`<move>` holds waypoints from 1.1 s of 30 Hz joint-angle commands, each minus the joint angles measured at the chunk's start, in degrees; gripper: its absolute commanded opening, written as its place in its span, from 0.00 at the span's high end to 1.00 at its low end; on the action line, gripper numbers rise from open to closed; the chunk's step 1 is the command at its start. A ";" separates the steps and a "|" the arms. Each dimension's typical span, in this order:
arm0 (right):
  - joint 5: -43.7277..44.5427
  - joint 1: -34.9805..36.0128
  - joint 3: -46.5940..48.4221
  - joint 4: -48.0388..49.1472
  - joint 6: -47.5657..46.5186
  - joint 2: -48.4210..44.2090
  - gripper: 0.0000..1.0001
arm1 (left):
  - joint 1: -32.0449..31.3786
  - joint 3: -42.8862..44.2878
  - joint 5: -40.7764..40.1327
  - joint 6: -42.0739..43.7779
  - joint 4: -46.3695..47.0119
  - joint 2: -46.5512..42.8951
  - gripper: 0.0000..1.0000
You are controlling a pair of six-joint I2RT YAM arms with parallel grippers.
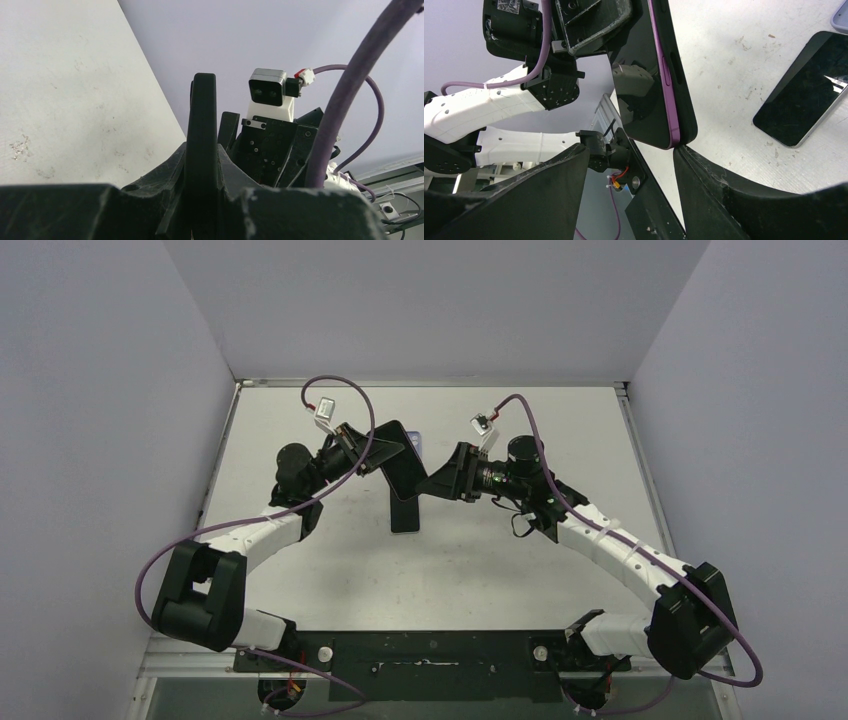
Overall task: Take the phone out of the phone case
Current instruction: Remove the phone case from the phone.
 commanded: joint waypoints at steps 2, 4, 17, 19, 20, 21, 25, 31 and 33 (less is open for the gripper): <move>-0.18 -0.82 -1.49 7.74 1.94 -0.05 0.38 | -1.74 0.16 -0.05 -5.14 10.10 -2.31 1.00; -0.14 -1.08 -1.92 8.80 2.10 0.22 0.38 | -2.40 -0.19 -0.06 -6.78 11.43 -2.44 1.00; -5.20 -1.72 0.14 18.29 4.97 2.49 0.42 | -9.46 0.68 -1.29 3.17 -1.10 -5.17 1.00; -6.10 -1.72 0.60 19.89 5.44 2.76 0.42 | -10.65 1.35 -1.98 6.09 -4.67 -5.32 1.00; -6.61 -1.72 0.71 21.10 5.89 2.87 0.43 | -10.85 1.16 -2.14 6.30 -4.85 -5.26 1.00; -7.05 -1.72 0.80 22.28 6.30 3.00 0.43 | -10.97 0.85 -2.16 5.76 -4.22 -4.99 1.00; -8.13 -1.72 0.22 27.46 8.12 3.38 0.43 | -10.98 -1.87 -1.99 0.34 3.22 -3.06 1.00; -9.48 -1.92 -0.78 35.01 11.84 4.83 0.46 | -12.07 -2.50 -2.71 -3.70 10.11 -1.82 1.00; -9.53 -1.99 -0.56 36.09 12.25 5.47 0.47 | -12.80 -1.89 -2.95 -3.31 10.25 -1.95 1.00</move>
